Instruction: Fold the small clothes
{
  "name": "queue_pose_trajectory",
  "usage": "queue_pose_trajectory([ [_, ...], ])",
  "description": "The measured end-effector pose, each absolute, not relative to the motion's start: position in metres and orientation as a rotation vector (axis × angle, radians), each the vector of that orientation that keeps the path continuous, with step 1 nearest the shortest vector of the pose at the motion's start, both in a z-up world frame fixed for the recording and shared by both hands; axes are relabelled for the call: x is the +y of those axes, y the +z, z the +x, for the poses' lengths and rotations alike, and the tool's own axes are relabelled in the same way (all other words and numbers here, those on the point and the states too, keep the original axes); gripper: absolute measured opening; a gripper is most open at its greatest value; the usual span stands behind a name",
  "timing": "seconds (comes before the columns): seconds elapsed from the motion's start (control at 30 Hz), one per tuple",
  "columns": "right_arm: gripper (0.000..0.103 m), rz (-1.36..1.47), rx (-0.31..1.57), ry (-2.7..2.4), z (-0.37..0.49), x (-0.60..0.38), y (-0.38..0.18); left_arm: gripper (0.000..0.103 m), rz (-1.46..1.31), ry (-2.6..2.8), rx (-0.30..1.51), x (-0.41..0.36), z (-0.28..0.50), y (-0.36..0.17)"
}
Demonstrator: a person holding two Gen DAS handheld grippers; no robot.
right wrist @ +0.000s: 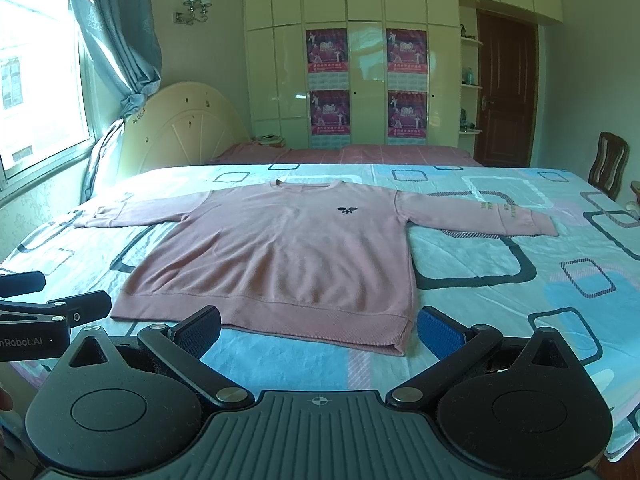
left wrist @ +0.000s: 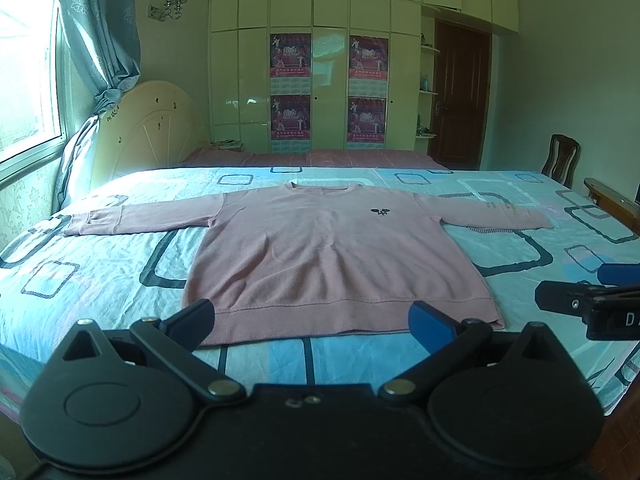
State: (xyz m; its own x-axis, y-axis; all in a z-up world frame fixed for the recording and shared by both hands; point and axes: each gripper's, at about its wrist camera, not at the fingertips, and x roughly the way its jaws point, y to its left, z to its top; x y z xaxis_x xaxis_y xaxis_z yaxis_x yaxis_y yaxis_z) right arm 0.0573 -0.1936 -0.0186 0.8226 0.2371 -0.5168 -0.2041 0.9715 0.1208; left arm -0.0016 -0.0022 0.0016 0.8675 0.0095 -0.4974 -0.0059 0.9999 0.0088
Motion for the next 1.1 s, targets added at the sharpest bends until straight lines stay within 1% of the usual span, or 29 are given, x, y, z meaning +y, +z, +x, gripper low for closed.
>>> queue_pose_trajectory([
  [1.1, 0.103, 0.063, 0.591, 0.246, 0.07, -0.194, -0.027, 0.102, 0.024, 0.039, 0.546, -0.005, 0.005, -0.005],
])
